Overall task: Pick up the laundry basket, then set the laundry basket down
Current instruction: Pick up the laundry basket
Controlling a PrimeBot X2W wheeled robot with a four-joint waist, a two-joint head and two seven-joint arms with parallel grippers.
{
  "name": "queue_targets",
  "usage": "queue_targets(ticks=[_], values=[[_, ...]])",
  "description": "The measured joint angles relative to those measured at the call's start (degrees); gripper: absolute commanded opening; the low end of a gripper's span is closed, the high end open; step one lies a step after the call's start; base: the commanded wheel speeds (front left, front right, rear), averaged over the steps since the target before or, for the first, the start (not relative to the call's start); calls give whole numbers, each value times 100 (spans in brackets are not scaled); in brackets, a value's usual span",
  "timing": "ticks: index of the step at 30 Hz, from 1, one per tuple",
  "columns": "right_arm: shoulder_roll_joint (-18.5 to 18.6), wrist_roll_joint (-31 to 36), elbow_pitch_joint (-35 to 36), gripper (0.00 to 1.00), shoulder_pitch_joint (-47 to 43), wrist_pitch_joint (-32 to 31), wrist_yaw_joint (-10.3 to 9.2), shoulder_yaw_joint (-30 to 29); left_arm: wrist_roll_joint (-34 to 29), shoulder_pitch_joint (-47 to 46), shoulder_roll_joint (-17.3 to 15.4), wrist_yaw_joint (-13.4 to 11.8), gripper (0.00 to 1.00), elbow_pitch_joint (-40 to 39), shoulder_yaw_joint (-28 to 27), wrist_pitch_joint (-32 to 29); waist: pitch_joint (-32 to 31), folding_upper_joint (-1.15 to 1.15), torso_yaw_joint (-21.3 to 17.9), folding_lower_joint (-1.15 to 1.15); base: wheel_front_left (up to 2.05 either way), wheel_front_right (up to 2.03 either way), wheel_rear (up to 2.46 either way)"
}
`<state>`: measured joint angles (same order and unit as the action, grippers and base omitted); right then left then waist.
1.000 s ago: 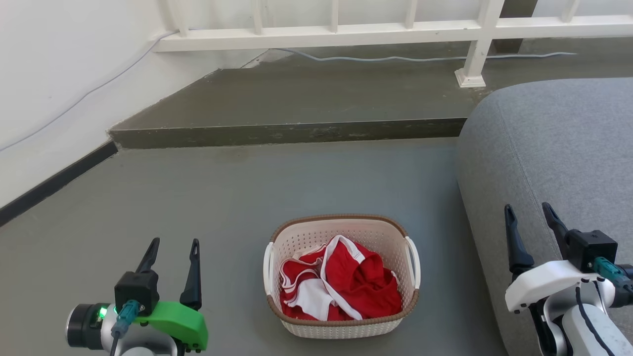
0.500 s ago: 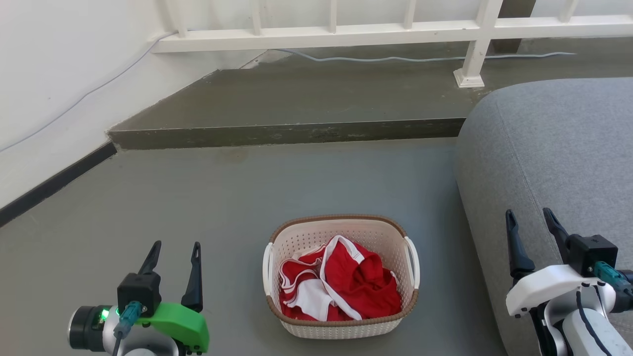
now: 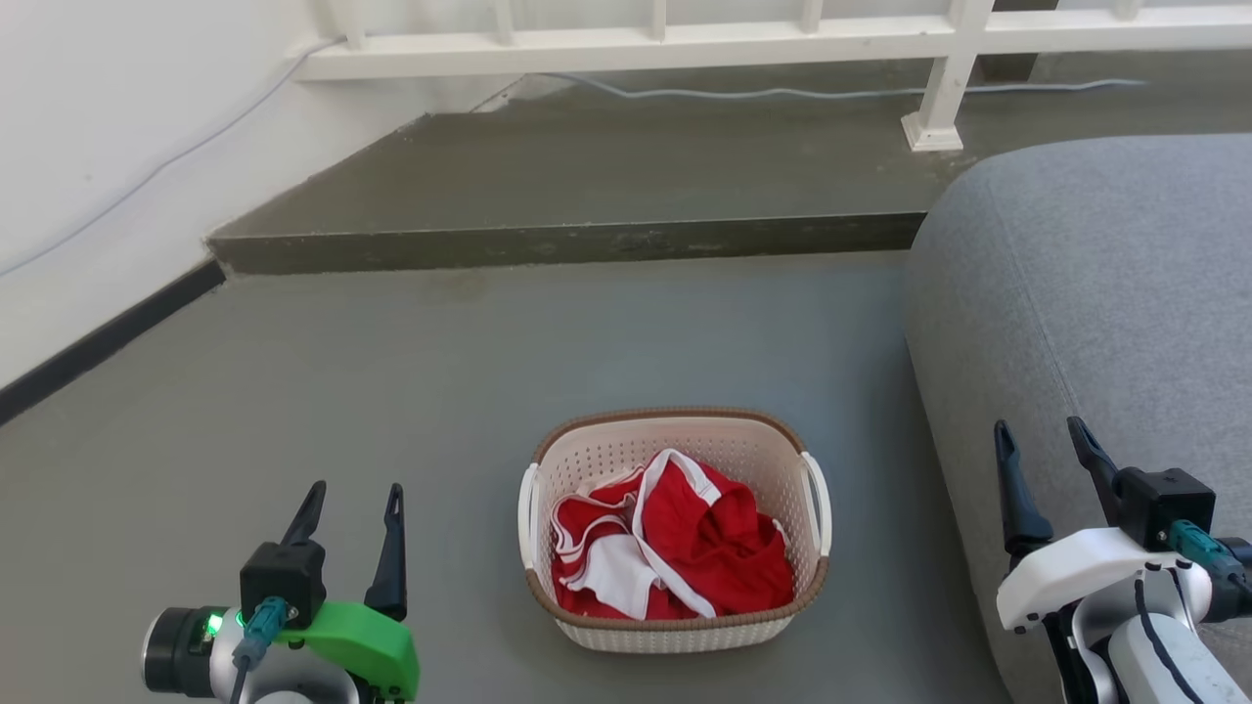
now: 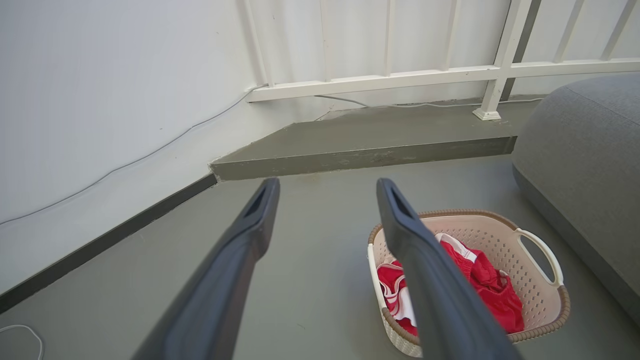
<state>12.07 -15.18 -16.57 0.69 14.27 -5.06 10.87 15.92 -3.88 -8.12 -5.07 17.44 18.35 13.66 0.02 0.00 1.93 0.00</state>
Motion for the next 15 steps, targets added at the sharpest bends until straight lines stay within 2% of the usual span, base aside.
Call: queue_targets(ticks=[8,15], values=[[-18,0,16,100,20,0,45,15,0,-192,42,0,100,-134,19,-2,353,0,13,0,0,0,0],[-14,1,69,100,304,0,99,34,1,-462,174,0,100,-169,35,-1,908,0,34,0,0,0,0]])
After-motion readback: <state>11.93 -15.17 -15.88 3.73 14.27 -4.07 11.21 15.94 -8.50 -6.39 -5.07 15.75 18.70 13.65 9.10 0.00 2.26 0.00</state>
